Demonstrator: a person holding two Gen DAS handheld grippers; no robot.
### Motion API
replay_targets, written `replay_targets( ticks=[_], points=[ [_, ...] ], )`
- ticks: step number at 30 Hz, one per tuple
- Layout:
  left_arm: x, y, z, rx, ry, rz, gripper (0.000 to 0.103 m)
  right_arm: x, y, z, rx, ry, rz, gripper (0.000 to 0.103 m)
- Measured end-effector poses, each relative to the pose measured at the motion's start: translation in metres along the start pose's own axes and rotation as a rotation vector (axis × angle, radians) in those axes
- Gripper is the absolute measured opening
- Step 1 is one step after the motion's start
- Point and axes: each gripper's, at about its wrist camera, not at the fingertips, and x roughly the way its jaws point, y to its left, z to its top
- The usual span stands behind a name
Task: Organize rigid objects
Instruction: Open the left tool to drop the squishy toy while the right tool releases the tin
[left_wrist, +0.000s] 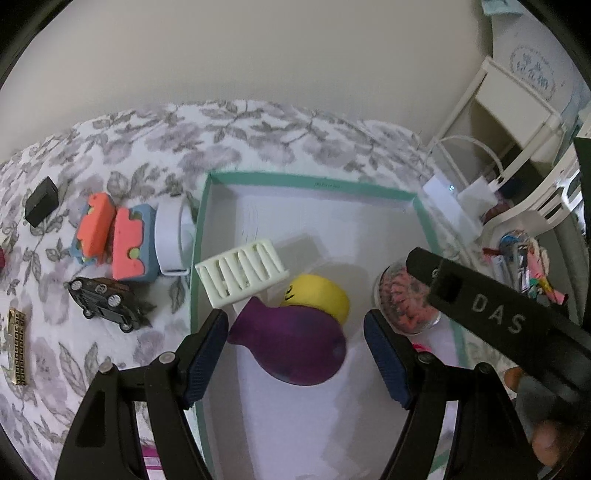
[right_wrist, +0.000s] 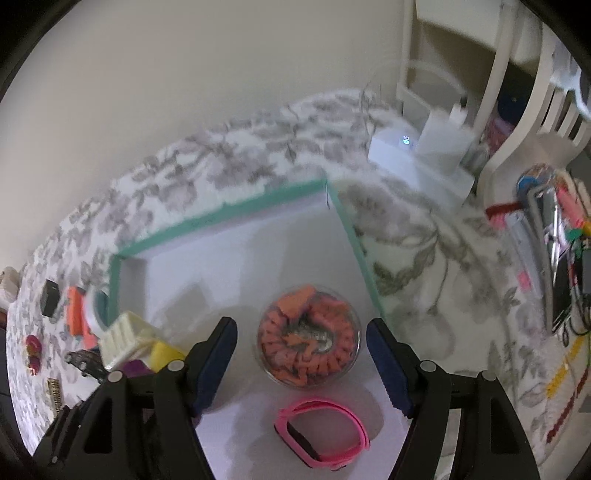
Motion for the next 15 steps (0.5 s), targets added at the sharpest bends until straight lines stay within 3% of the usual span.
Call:
replay_targets(
  ticks=[9,15],
  points=[
    [-0.029,0.013,0.011,-0.045,-0.063,0.023,0.077,-0.045,0.000,0.013,0.006,-0.116,0.003,0.076],
    [-0.041,0.033,0.014,-0.107,-0.102,0.087,0.077,-0.046,0.000,0.013,0.005,-0.122,-0.004,0.076]
  ],
)
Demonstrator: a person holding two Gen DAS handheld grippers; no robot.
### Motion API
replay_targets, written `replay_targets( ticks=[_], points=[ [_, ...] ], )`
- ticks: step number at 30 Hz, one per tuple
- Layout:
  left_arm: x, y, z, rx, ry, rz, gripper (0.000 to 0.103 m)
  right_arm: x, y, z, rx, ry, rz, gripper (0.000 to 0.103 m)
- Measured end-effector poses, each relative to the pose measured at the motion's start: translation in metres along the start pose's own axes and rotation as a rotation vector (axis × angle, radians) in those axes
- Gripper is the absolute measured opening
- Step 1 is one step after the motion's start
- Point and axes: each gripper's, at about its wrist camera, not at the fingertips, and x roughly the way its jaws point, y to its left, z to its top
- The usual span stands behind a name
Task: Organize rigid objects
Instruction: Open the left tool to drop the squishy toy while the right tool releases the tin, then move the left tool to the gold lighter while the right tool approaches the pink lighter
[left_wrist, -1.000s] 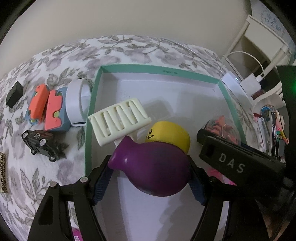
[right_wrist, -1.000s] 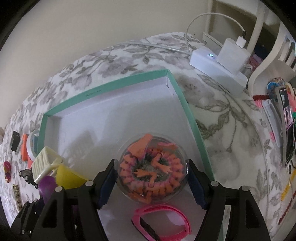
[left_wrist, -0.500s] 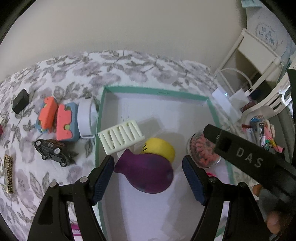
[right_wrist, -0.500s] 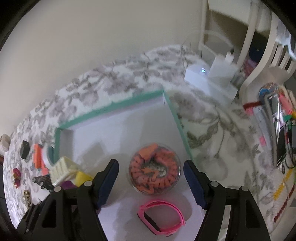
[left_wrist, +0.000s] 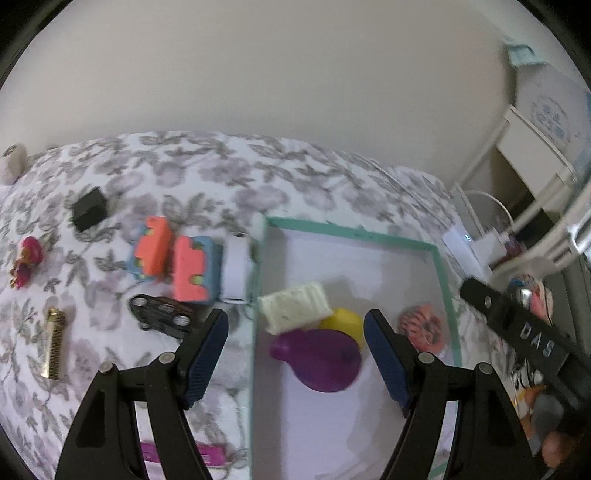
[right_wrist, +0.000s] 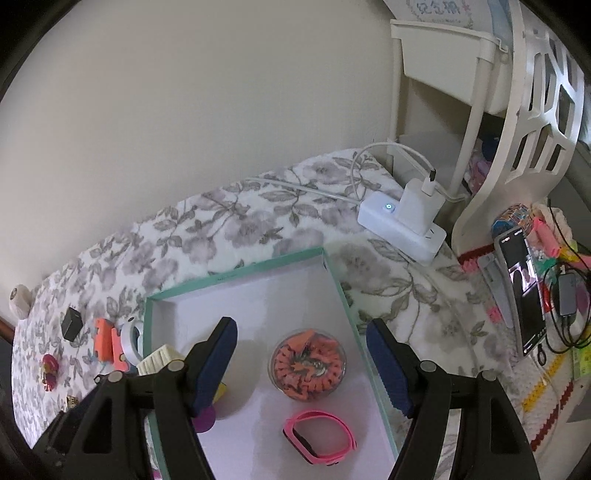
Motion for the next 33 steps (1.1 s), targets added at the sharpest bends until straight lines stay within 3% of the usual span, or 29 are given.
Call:
replay_targets(
  ticks=[6,8,14,20,23,33],
  points=[
    [0.002,0.023,0.004,-0.076,-0.015,0.078,0.077,0.013,0.004,-0.006,-0.025,0.032,-0.006,0.081],
    [0.006,0.032,0.003,-0.105,-0.009,0.117,0.082,0.018,0.004,-0.008,-0.032,0.044,-0.008,0.083],
    [0.013,0.049,0.002,-0.160,-0.009,0.154,0.094,0.027,0.009,-0.012,-0.056,0.065,-0.013,0.101],
    [0.015,0.057,0.001,-0.178,-0.014,0.164,0.096,0.029,0.013,-0.015,-0.073,0.077,-0.017,0.103],
    [0.015,0.061,0.000,-0.187,-0.028,0.195,0.103,0.031,0.014,-0.015,-0.082,0.083,-0.020,0.103],
    [0.012,0.081,0.003,-0.224,-0.019,0.212,0.103,0.031,0.027,-0.019,-0.125,0.092,-0.023,0.103]
  ],
)
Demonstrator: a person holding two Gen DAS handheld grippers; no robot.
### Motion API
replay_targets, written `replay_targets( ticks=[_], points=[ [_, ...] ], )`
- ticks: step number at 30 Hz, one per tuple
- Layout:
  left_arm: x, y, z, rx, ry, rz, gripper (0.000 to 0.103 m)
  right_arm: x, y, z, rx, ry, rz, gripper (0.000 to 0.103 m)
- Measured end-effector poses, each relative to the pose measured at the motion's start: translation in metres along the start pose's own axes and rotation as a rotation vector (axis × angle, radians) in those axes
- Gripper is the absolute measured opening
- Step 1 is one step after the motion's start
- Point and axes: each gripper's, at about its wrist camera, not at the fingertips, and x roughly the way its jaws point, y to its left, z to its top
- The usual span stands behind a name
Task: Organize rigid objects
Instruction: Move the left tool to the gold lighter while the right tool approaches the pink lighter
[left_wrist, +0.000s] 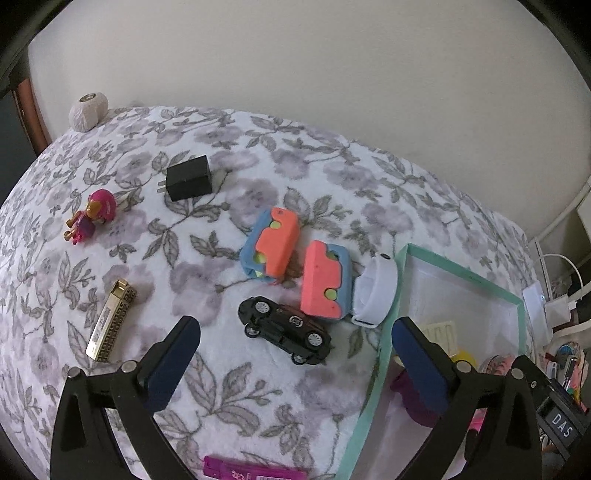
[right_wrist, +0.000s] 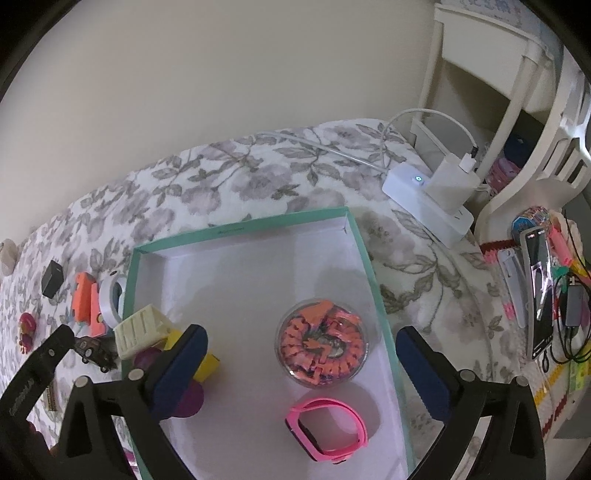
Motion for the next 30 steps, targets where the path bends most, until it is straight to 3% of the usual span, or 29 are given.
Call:
replay_targets(
  ticks=[6,16,23,30],
  points=[
    [-0.009,0.016,0.007,0.002,0.014,-0.003,0.103,-0.012,0.022,0.002,-0.044,-0.019,0.049,0.103],
    [-0.045,0.084,0.020,-0.070,-0.042,0.057,0.103,-0.037,0.096,-0.008,-0.167,-0.022,0.243,0.103],
    [-0.046,0.135,0.005,-0.134,-0.018,0.100,0.103,-0.043,0.146,-0.030,-0.322,0.000,0.273,0.103],
    [-0.034,0.164,-0.016,-0.180,0.046,0.101,0.103,-0.027,0.174,-0.057,-0.457,0.089,0.305,0.103]
  ],
)
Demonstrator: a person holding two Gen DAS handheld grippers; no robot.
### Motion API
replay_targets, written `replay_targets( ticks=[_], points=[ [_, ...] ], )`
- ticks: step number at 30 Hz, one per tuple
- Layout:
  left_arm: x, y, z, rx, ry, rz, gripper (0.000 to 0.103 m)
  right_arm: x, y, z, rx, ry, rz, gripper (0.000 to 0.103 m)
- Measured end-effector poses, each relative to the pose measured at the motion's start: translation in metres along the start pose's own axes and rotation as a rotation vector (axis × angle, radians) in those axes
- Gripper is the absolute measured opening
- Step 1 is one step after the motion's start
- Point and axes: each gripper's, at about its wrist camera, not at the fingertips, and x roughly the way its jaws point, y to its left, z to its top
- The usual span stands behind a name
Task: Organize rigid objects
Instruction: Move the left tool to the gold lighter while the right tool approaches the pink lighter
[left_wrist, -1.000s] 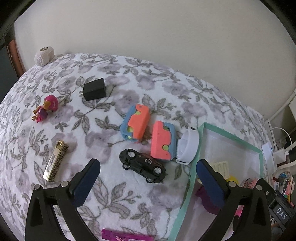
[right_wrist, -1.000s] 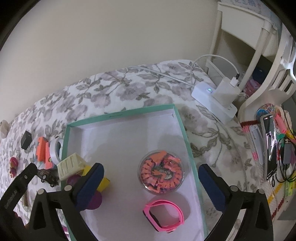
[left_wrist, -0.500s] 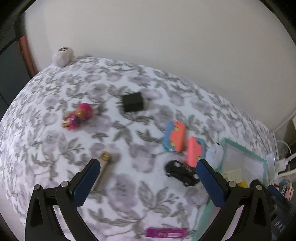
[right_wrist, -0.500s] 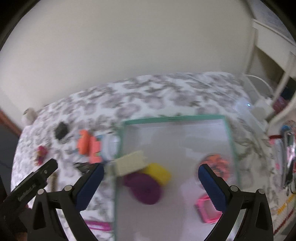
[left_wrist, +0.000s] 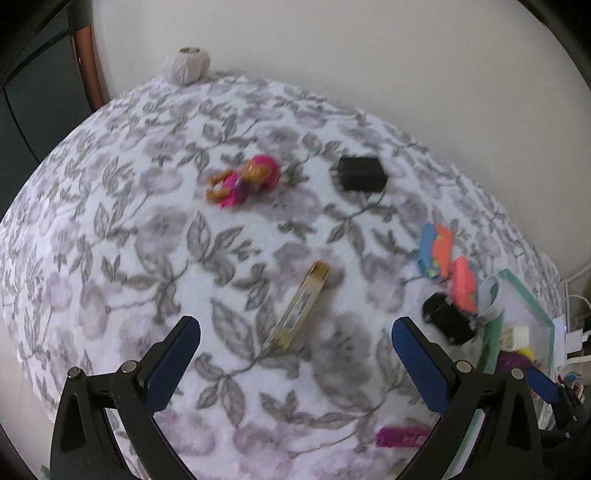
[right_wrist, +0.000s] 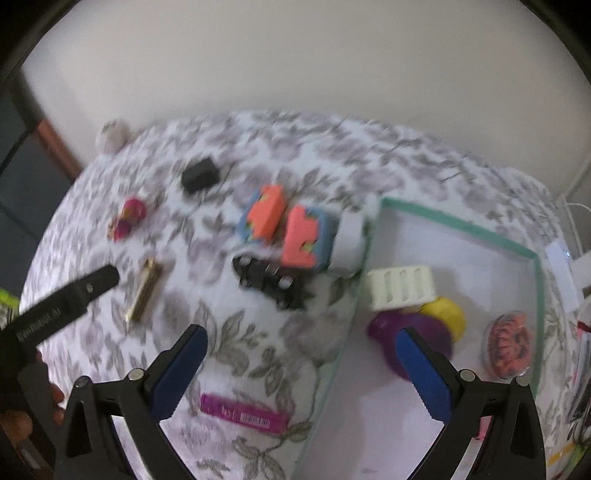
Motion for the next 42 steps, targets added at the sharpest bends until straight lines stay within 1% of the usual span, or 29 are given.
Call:
replay_targets(
  ticks=[3,5,8,9,16,19,22,31,36,39,42],
  points=[
    [0.003,0.008,-0.006,-0.011,0.017,0.001,0.103,0.011,0.013,-0.008,-0.064,0.041,0.066,0.103],
    [0.004,0.014,-0.009,-0.026,0.023,0.003,0.103,0.020,0.025,-0.015,-0.130,0.078,0.087,0.103],
    [0.005,0.023,-0.012,-0.047,0.029,-0.006,0.103,0.030,0.040,-0.026,-0.239,0.109,0.060,0.103],
    [0.005,0.025,-0.013,-0.055,0.036,-0.015,0.103,0.034,0.044,-0.029,-0.265,0.121,0.065,0.103],
    [0.014,0.034,-0.018,-0.092,0.076,-0.041,0.103,0.050,0.056,-0.044,-0.359,0.182,0.068,0.103],
    [0.015,0.032,-0.019,-0.085,0.078,-0.046,0.103,0.053,0.059,-0.049,-0.382,0.183,0.069,0.103],
    [0.015,0.031,-0.019,-0.087,0.084,-0.060,0.103,0.054,0.059,-0.051,-0.385,0.187,0.095,0.103],
    [0.016,0.029,-0.018,-0.077,0.085,-0.062,0.103,0.061,0.066,-0.059,-0.449,0.207,0.081,0.103],
    [0.021,0.030,-0.018,-0.084,0.104,-0.081,0.103,0.065,0.066,-0.070,-0.493,0.216,0.066,0.103],
    [0.023,0.032,-0.018,-0.092,0.105,-0.077,0.103,0.070,0.067,-0.076,-0.514,0.229,0.051,0.100],
    [0.024,0.034,-0.018,-0.100,0.108,-0.079,0.103,0.070,0.063,-0.075,-0.494,0.216,0.053,0.097]
  ],
)
